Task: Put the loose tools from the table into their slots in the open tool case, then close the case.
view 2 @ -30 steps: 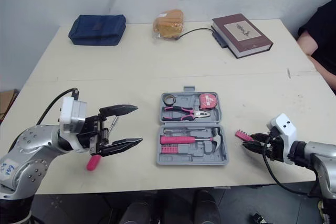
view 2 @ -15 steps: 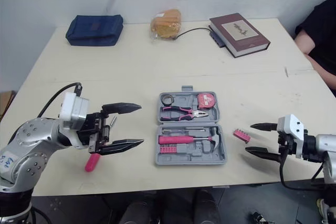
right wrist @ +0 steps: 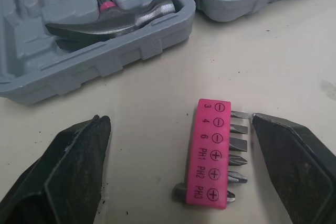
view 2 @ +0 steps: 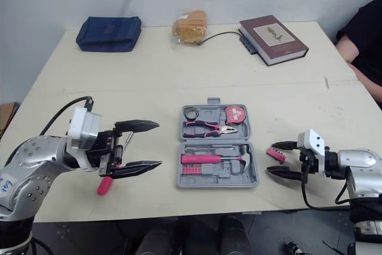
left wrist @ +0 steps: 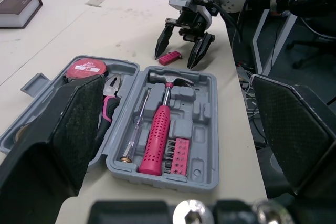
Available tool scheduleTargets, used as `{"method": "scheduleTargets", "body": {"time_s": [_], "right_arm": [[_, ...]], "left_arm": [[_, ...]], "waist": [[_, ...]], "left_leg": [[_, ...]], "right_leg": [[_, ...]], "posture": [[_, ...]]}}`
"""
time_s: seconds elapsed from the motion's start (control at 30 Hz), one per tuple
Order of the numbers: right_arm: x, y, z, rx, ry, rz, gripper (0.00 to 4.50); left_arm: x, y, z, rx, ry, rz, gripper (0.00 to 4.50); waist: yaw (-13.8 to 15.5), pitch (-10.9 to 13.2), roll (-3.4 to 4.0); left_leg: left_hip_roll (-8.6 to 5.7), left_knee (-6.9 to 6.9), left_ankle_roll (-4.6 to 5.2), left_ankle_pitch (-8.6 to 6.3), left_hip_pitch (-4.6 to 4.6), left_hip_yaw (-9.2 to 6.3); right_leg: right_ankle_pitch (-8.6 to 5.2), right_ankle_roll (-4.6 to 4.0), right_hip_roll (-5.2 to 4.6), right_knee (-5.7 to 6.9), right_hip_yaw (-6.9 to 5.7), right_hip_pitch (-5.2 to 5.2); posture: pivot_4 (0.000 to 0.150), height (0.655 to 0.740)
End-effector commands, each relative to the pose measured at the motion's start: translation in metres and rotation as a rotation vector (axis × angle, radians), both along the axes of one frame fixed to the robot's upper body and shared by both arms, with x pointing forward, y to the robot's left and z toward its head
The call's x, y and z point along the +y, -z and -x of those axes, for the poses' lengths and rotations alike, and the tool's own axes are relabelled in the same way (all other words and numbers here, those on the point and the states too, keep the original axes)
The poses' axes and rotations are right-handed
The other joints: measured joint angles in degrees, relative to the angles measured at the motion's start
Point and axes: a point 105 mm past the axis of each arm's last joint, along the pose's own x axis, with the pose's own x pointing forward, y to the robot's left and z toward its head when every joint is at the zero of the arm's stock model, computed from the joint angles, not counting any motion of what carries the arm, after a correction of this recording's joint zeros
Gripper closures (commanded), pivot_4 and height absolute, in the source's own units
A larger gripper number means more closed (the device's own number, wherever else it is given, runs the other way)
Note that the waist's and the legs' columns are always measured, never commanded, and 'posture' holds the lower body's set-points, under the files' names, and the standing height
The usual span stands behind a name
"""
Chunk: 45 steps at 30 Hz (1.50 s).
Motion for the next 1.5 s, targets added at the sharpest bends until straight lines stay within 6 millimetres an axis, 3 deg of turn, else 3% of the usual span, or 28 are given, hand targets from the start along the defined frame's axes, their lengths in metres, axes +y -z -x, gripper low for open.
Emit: {"method": "scheduleTargets", "body": {"time_s": [0.03,0.4,0.9,1.0,1.17,1.2,1.5], "right_arm": [[-0.013,-0.005,-0.001,-0.034,0.043,0.023,0.04],[-0.033,0.007,0.009,-0.028,0.118,0.032,0.04],[-0.022,0.012,0.012,0.006,0.085,-0.001,0.04],[-0.021,0.014,0.013,0.02,0.078,-0.009,0.84],[-0.02,0.015,0.013,0.027,0.072,-0.012,3.46],[-0.019,0.016,0.013,0.025,0.069,-0.013,3.79],[-0.022,0.013,0.011,-0.021,0.087,-0.007,3.8]], "left_arm": [[0.002,-0.007,0.004,-0.033,0.003,-0.001,0.0],[0.002,-0.008,0.004,-0.032,0.014,-0.008,0.0],[0.005,-0.003,0.006,-0.024,0.027,-0.016,0.0],[0.005,-0.002,0.008,-0.024,0.025,-0.016,0.0],[0.004,-0.002,0.01,-0.023,0.024,-0.014,0.0],[0.004,-0.002,0.01,-0.02,0.023,-0.012,0.0],[0.005,-0.003,0.009,-0.014,0.023,-0.013,0.0]], "waist": [[0.06,0.0,0.0],[0.14,0.0,-0.01],[0.05,-0.01,-0.01],[0.04,-0.01,-0.01],[0.05,-0.01,-0.02],[0.05,-0.02,-0.03],[0.04,-0.02,-0.03]], "left_leg": [[0.0,0.0,0.0,0.0,0.0,0.0],[-0.03,0.0,0.0,0.0,0.01,-0.01],[0.0,0.0,0.0,0.0,0.02,-0.01],[0.0,0.0,0.0,0.0,0.02,-0.01],[0.0,0.0,0.0,0.0,0.02,-0.01],[0.0,0.0,0.0,0.0,0.03,-0.02],[0.0,0.0,0.0,0.0,0.02,-0.02]], "right_leg": [[0.0,0.0,0.0,0.0,0.0,0.0],[0.0,0.0,-0.04,0.0,0.0,0.03],[0.0,0.0,-0.02,0.0,0.0,0.03],[0.0,0.0,-0.02,-0.02,0.0,0.02],[0.0,-0.01,-0.02,-0.02,0.0,0.03],[0.0,-0.01,-0.02,-0.03,0.0,0.03],[0.0,-0.01,-0.02,-0.02,0.0,0.03]], "posture": [[0.15,0.74],[0.15,0.74],[0.15,0.74],[0.15,0.74],[0.15,0.74],[0.15,0.74],[0.15,0.74]]}}
